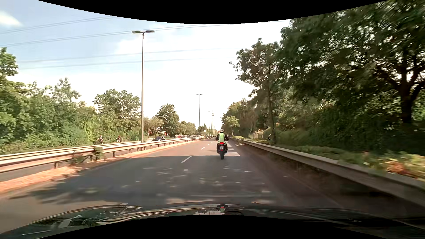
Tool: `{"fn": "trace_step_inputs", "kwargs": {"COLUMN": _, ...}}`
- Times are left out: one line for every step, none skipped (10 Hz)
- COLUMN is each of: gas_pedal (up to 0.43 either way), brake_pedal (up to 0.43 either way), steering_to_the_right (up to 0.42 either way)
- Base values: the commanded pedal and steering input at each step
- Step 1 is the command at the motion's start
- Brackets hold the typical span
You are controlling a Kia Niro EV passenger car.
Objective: Follow the waypoints while adhering to traffic rules and regulations
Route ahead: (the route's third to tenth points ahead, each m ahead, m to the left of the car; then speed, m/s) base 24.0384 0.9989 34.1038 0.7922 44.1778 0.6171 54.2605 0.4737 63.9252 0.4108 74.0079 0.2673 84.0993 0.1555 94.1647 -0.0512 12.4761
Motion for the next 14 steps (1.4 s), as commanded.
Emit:
{"fn": "trace_step_inputs", "kwargs": {"gas_pedal": 0.177, "brake_pedal": 0.000, "steering_to_the_right": 0.005}}
{"fn": "trace_step_inputs", "kwargs": {"gas_pedal": 0.177, "brake_pedal": 0.000, "steering_to_the_right": 0.004}}
{"fn": "trace_step_inputs", "kwargs": {"gas_pedal": 0.177, "brake_pedal": 0.000, "steering_to_the_right": 0.004}}
{"fn": "trace_step_inputs", "kwargs": {"gas_pedal": 0.177, "brake_pedal": 0.000, "steering_to_the_right": 0.003}}
{"fn": "trace_step_inputs", "kwargs": {"gas_pedal": 0.177, "brake_pedal": 0.000, "steering_to_the_right": 0.001}}
{"fn": "trace_step_inputs", "kwargs": {"gas_pedal": 0.177, "brake_pedal": 0.000, "steering_to_the_right": 0.001}}
{"fn": "trace_step_inputs", "kwargs": {"gas_pedal": 0.177, "brake_pedal": 0.000, "steering_to_the_right": 0.001}}
{"fn": "trace_step_inputs", "kwargs": {"gas_pedal": 0.177, "brake_pedal": 0.000, "steering_to_the_right": 0.001}}
{"fn": "trace_step_inputs", "kwargs": {"gas_pedal": 0.177, "brake_pedal": 0.000, "steering_to_the_right": 0.001}}
{"fn": "trace_step_inputs", "kwargs": {"gas_pedal": 0.177, "brake_pedal": 0.000, "steering_to_the_right": -0.003}}
{"fn": "trace_step_inputs", "kwargs": {"gas_pedal": 0.169, "brake_pedal": 0.000, "steering_to_the_right": -0.009}}
{"fn": "trace_step_inputs", "kwargs": {"gas_pedal": 0.150, "brake_pedal": 0.000, "steering_to_the_right": -0.008}}
{"fn": "trace_step_inputs", "kwargs": {"gas_pedal": 0.118, "brake_pedal": 0.000, "steering_to_the_right": -0.001}}
{"fn": "trace_step_inputs", "kwargs": {"gas_pedal": 0.118, "brake_pedal": 0.000, "steering_to_the_right": 0.002}}
